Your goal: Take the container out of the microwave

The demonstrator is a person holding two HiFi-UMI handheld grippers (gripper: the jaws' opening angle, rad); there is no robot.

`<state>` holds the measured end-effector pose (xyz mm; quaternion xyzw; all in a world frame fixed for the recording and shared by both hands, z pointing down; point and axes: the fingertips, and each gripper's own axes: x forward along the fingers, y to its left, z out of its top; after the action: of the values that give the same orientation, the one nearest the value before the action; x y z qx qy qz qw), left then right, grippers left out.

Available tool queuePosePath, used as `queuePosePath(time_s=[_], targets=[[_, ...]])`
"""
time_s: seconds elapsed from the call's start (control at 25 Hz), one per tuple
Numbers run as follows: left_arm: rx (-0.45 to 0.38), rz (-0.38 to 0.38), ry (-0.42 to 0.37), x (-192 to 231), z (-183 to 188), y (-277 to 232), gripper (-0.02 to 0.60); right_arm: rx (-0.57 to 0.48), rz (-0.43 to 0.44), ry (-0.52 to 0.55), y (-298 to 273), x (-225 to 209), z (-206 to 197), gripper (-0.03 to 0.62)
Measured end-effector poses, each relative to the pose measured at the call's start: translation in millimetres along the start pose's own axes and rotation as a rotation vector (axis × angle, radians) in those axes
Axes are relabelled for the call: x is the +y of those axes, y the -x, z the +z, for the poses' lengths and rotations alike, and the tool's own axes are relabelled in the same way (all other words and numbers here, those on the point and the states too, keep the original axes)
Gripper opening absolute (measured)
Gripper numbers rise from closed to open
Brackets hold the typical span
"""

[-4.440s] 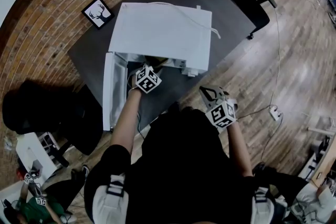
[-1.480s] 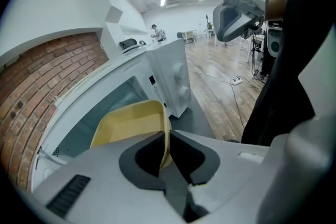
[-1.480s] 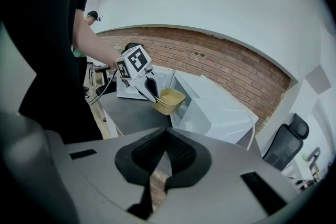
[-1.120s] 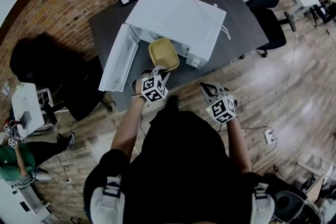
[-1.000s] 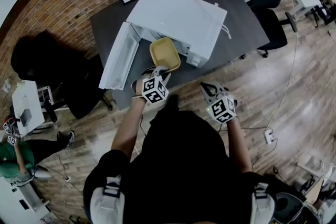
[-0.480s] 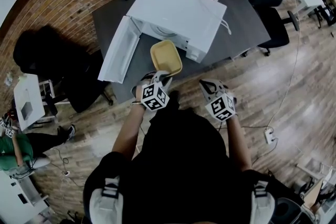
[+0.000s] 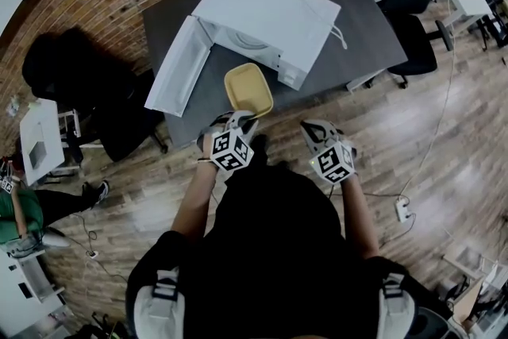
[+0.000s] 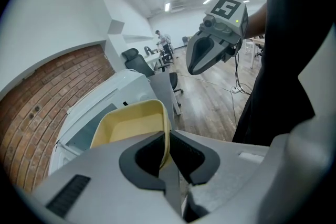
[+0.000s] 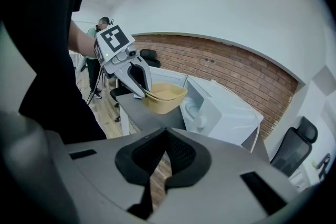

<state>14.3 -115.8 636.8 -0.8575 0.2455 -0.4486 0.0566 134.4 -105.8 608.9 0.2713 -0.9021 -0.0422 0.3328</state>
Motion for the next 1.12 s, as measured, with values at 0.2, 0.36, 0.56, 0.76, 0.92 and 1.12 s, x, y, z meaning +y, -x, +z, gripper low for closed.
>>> queuePosePath(time_s=[0.2,0.36,0.56,0.76,0.92,1.12], targets=[[0.009,0.006,0.011,-19,1,6,0.026,-0.001,0.014,0.009,11,7,-6,-0.003],[0.009,0.023,0.013,-32,1,12,0.026,-0.009,0.016,0.004,17,16,-12,-0.003],[0.011,0.032,0.010,-42,5,17,0.026,-0.018,0.013,0.009,24,21,-18,-0.003],[0.014,0.035,-0.002,-55,8,20,0.026,-0.025,0.006,0.014,34,26,-22,-0.003],[0.012,0.030,-0.009,-64,14,19,0.026,-0.026,0.000,0.007,43,30,-30,-0.003],[0.007,0.031,-0.013,-71,22,16,0.026,-0.022,-0.002,0.003,53,31,-39,-0.003]])
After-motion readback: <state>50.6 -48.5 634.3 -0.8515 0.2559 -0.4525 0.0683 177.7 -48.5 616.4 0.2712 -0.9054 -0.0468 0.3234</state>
